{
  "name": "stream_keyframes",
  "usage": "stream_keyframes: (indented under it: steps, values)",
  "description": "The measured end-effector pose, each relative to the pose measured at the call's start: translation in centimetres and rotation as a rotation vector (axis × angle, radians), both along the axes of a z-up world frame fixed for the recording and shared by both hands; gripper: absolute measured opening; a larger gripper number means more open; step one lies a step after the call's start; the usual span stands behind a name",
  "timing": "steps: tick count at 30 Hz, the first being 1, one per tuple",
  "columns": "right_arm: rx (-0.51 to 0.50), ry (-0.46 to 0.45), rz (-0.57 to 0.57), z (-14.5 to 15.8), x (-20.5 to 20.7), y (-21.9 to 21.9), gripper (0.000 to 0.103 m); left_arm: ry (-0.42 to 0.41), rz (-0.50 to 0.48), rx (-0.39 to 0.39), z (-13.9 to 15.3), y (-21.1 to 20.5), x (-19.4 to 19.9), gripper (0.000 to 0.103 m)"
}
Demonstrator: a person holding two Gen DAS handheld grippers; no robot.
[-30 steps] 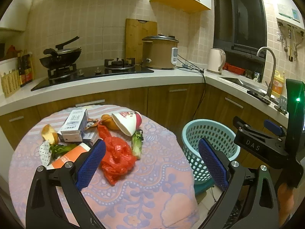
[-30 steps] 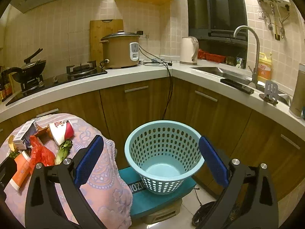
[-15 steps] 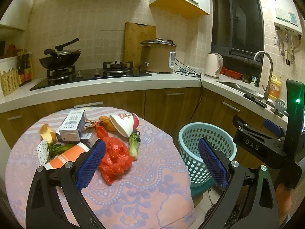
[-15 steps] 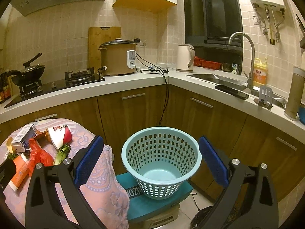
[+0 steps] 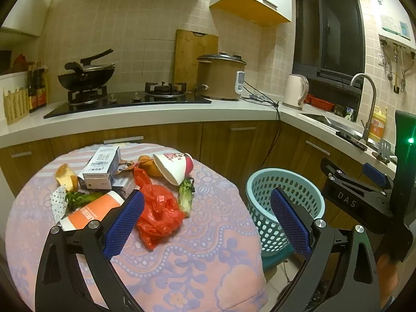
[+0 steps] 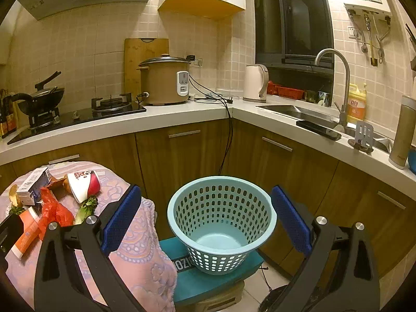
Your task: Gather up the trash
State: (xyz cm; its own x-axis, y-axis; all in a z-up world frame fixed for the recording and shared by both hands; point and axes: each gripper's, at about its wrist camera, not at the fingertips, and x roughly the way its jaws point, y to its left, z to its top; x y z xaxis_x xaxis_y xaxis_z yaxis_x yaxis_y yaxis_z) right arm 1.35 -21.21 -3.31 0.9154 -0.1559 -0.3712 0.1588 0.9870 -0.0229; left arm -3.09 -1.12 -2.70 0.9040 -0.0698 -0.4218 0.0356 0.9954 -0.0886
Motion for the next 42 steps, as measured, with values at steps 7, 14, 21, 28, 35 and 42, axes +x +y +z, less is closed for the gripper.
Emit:
stream_keyframes:
  steps: [7,14,21,28,35,42]
  values:
    - [-0.006,0.007,0.007,-0.1,0.1,0.3,0.095,0.004,0.007,0.018,-0.2,0.0,0.1,0.094]
    - [-0.027,0.007,0.029,-0.1,0.0,1.5,0.095,0.018,0.018,0.015,-0.7,0.8,0.2,0.094]
    - [-0.049,0.017,0.068,-0.2,0.4,3.6,0.087,0.034,0.06,0.012,-1.3,2.8,0.5,0.094]
    - [-0.072,0.051,0.159,-1.0,1.2,7.2,0.062,0.038,0.208,-0.02,-1.1,9.2,0.1,0.094]
    - [-0.046,0.125,0.316,-2.8,2.3,11.7,0.042,0.085,0.343,-0.066,-2.2,16.3,-0.8,0.094]
    - [-0.014,0.175,0.459,-4.2,3.2,16.4,0.042,0.177,0.333,-0.117,-4.2,20.8,0.2,0.094]
